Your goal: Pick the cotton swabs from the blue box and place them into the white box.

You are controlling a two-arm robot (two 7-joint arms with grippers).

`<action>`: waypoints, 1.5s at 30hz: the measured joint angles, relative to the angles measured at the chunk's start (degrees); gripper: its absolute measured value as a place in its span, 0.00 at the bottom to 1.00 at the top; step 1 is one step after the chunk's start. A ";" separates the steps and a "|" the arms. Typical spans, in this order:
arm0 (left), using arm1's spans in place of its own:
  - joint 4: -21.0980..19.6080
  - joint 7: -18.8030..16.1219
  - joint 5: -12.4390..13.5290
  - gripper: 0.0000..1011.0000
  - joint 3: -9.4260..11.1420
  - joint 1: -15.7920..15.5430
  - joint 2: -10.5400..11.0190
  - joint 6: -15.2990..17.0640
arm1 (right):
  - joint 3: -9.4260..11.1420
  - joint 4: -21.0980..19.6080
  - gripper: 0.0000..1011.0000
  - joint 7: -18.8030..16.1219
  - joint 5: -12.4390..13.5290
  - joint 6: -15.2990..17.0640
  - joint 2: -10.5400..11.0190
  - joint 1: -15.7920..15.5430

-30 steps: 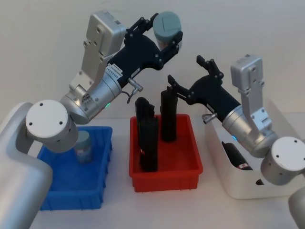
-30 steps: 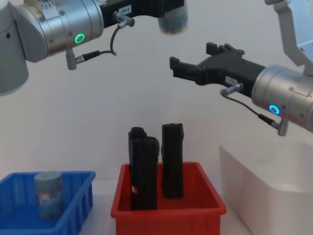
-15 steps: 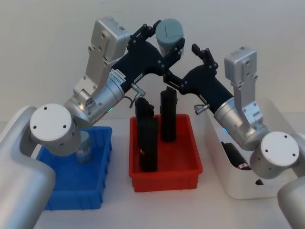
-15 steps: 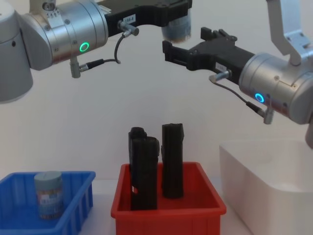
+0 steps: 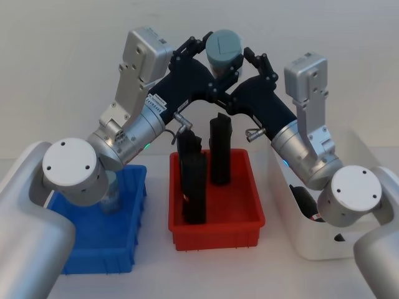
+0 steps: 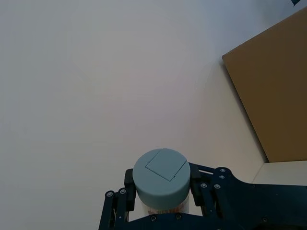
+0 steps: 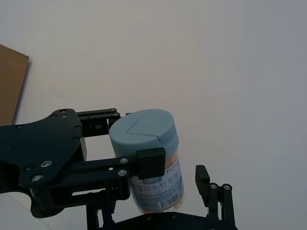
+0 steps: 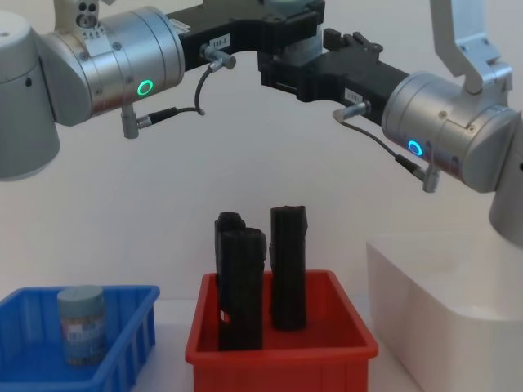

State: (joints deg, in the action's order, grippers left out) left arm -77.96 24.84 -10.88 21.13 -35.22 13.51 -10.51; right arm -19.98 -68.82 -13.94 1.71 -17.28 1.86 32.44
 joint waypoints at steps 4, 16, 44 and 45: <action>0.13 0.04 -0.02 0.66 0.04 -0.04 -0.04 -0.05 | -0.13 0.05 0.97 0.18 -0.15 0.16 -0.22 0.19; 0.38 0.10 -0.03 0.66 0.10 -0.09 -0.11 -0.16 | -0.36 0.13 0.65 0.42 -0.39 0.45 -0.57 0.53; 0.53 0.16 -0.01 0.99 0.15 -0.14 -0.14 -0.19 | -0.23 -0.33 0.64 2.57 -1.33 1.53 -0.15 -0.30; 0.53 0.15 -0.02 0.99 0.15 -0.14 -0.15 -0.19 | -0.16 -0.48 0.64 3.16 -1.51 1.73 0.03 -0.61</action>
State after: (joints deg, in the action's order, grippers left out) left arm -77.43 25.00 -10.90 21.28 -35.36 13.36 -10.69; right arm -20.14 -69.30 -10.78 0.19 -15.55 1.89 31.83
